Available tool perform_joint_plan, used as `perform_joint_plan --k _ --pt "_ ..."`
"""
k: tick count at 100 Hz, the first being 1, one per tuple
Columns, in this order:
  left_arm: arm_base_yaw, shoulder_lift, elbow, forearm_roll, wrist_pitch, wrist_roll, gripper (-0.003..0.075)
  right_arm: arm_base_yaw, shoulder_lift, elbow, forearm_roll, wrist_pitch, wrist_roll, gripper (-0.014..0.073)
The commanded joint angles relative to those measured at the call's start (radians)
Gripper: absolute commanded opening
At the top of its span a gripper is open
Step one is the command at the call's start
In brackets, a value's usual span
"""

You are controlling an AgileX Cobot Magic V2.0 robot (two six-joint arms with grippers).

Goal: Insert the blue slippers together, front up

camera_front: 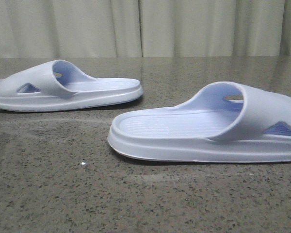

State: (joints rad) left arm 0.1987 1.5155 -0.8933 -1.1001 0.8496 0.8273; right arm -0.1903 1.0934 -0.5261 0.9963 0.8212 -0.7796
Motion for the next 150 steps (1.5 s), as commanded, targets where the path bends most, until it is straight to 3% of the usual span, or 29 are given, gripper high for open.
perform_joint_plan --k 1,49,61,72,96,112,124,134,150 --pt "0.003 -0.01 -0.043 -0.06 0.018 0.015 0.0321 -0.005 -0.009 -0.027 0.029 -0.008 -0.023 -0.0102" --pt "-0.038 0.046 -0.065 -0.081 0.065 0.037 0.0309 -0.005 -0.009 -0.027 0.029 -0.008 -0.023 -0.0102" --pt "-0.039 0.046 -0.065 -0.083 0.078 0.037 0.0205 -0.005 -0.009 -0.027 0.029 -0.008 -0.023 -0.0102" --pt "-0.039 0.046 -0.065 -0.083 0.078 0.037 0.0013 -0.005 -0.009 -0.027 0.029 -0.008 -0.023 -0.0102" --pt "0.007 0.043 -0.065 -0.091 0.128 0.037 0.0015 -0.005 -0.009 -0.038 0.048 -0.042 -0.023 -0.0102" --pt "0.096 0.037 -0.065 -0.091 0.206 0.037 0.0015 -0.008 -0.009 -0.096 0.111 -0.038 -0.023 -0.0102" --pt "0.155 0.037 -0.065 -0.117 0.273 0.037 0.0015 -0.022 -0.018 -0.13 0.275 -0.006 -0.096 -0.0102" --pt "0.164 0.037 -0.065 -0.157 0.306 0.046 0.0015 -0.037 -0.021 -0.133 0.416 0.028 -0.166 -0.0102" --pt "0.164 0.037 -0.065 -0.211 0.357 0.067 0.0015 -0.047 -0.021 -0.133 0.493 0.055 -0.211 -0.0102"
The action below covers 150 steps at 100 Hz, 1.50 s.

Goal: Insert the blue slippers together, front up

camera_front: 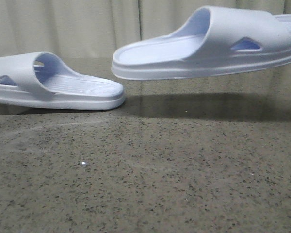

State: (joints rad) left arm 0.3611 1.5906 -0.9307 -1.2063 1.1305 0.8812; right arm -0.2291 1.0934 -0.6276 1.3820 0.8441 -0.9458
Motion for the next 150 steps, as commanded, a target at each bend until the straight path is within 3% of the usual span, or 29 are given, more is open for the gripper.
perform_joint_plan --k 1,45,64,93,150 --pt "0.002 -0.038 -0.028 -0.107 0.081 0.013 0.0015 -0.009 -0.021 -0.031 0.116 0.032 -0.047 -0.0102" --pt "-0.023 -0.038 -0.028 -0.17 0.135 0.032 0.0015 -0.004 0.079 -0.031 0.225 0.061 -0.173 -0.0102" --pt "-0.054 -0.037 -0.028 -0.17 0.135 0.033 0.0015 -0.004 0.191 -0.038 0.313 0.135 -0.269 -0.0102" --pt "-0.071 -0.037 -0.028 -0.176 0.135 0.033 0.0015 -0.002 0.363 -0.132 0.314 0.254 -0.311 -0.0102" --pt "-0.085 -0.037 -0.028 -0.234 0.137 0.033 0.0016 0.263 0.627 -0.366 0.312 0.27 -0.33 -0.0102"
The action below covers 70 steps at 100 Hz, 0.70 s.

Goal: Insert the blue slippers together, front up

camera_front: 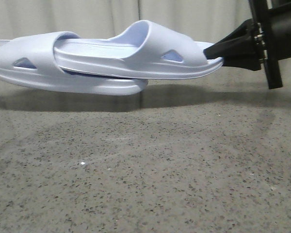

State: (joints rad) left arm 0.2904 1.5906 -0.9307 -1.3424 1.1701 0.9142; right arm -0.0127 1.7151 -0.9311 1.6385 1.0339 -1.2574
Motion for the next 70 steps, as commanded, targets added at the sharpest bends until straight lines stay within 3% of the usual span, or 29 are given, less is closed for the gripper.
perform_joint_plan --k 1,27,42,70 --pt "-0.02 -0.037 -0.028 -0.098 0.098 0.0 0.0016 0.051 0.015 -0.067 0.056 0.08 -0.019 -0.0102" --pt "-0.089 -0.035 -0.028 -0.106 0.098 0.003 0.0016 0.198 0.115 -0.199 0.058 0.112 -0.019 -0.0102" --pt "-0.108 -0.035 -0.028 -0.114 0.098 0.003 0.0015 0.259 0.118 -0.226 0.058 0.047 -0.019 -0.0102" --pt "-0.109 -0.035 -0.028 -0.096 0.098 0.003 0.0015 0.257 0.114 -0.228 0.058 0.07 -0.019 -0.0084"
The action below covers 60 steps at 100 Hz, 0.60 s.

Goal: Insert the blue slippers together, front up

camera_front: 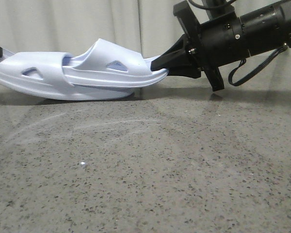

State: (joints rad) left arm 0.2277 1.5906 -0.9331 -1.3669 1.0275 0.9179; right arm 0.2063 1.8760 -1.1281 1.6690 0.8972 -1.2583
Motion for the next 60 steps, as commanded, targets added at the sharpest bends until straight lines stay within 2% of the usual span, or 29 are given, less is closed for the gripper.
perform_joint_plan --k 1,20,33,60 --pt "-0.046 -0.035 -0.025 -0.072 0.24 -0.001 0.0015 0.036 -0.047 -0.031 0.027 0.212 -0.018 -0.0077" --pt "-0.041 -0.035 -0.025 -0.054 0.24 -0.001 0.0015 -0.035 -0.048 -0.031 0.018 0.311 -0.018 0.0094" --pt "-0.022 -0.035 -0.025 -0.056 0.24 -0.001 0.0015 -0.113 -0.061 -0.031 -0.001 0.395 -0.011 0.0101" --pt "-0.002 -0.035 -0.025 -0.062 0.24 -0.001 0.0015 -0.245 -0.195 -0.031 -0.136 0.391 0.025 0.0101"
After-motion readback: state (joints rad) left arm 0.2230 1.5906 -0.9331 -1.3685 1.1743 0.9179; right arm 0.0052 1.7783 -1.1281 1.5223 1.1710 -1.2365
